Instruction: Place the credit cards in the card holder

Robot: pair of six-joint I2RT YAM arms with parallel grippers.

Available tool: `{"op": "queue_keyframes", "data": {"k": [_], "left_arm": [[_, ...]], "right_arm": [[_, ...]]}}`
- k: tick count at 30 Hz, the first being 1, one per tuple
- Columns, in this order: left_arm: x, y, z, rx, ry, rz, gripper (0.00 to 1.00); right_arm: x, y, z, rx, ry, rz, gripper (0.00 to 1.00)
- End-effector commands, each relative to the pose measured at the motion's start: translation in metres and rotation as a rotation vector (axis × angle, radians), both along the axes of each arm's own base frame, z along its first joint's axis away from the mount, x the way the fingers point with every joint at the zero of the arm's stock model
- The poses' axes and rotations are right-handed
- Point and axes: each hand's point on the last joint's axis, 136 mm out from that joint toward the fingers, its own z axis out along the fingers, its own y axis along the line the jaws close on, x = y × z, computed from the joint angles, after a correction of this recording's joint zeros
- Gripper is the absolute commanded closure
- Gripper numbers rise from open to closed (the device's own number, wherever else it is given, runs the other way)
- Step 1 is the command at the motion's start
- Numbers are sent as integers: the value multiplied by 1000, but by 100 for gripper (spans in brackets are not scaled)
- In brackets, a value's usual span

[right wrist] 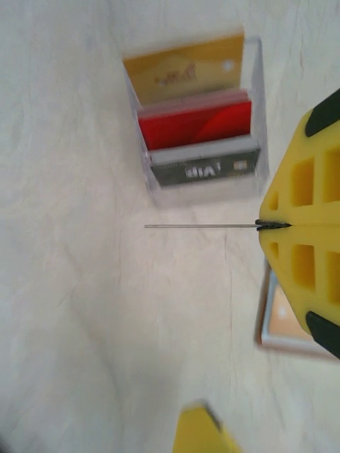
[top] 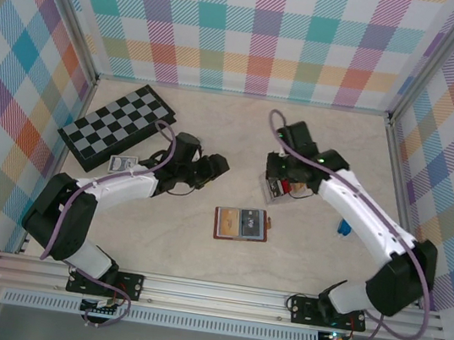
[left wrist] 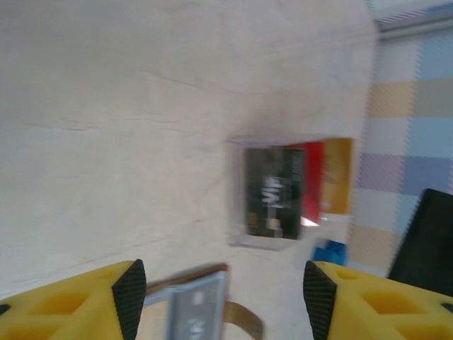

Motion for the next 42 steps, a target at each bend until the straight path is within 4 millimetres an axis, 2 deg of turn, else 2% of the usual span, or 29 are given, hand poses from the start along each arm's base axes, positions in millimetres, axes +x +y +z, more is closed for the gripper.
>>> {"op": "queue_keyframes", "data": {"k": [1, 6, 10, 12, 13, 23, 24, 27, 31, 34, 35, 37, 40, 42], "left_arm": [[7, -36, 63, -246, -136, -143, 33], [4, -68, 95, -416, -176, -279, 31], [0, -83, 96, -419, -168, -338, 32], [-1, -89, 102, -450, -181, -357, 34], [-2, -91, 105, -458, -184, -366, 37], [-8, -94, 124, -498, -227, -403, 98], [-9, -94, 124, -498, -228, -403, 100], [-12, -93, 126, -502, -233, -417, 100], [-16, -95, 132, -518, -245, -447, 100], [-17, -96, 136, -530, -251, -462, 100], [-17, -97, 137, -530, -256, -469, 100], [-18, -97, 135, -526, -252, -472, 100], [-14, -95, 126, -493, -231, -451, 99], [-11, -88, 108, -409, -196, -407, 78]], "right_arm": [[-11, 23, 28, 389, 54, 55, 99], [-13, 23, 48, 660, 112, 88, 99], [-10, 25, 55, 768, 134, 110, 99], [-10, 28, 54, 795, 160, 120, 98], [-10, 29, 54, 804, 169, 128, 98], [-4, 25, 37, 847, 232, 103, 95], [-4, 25, 37, 850, 235, 108, 93], [-6, 30, 39, 887, 260, 151, 90], [-5, 32, 43, 929, 268, 182, 81], [-5, 33, 45, 945, 271, 212, 80], [-5, 34, 47, 947, 271, 222, 81], [-4, 33, 46, 944, 267, 212, 89], [-5, 31, 41, 920, 271, 204, 96], [-6, 24, 30, 849, 269, 160, 96]]}}
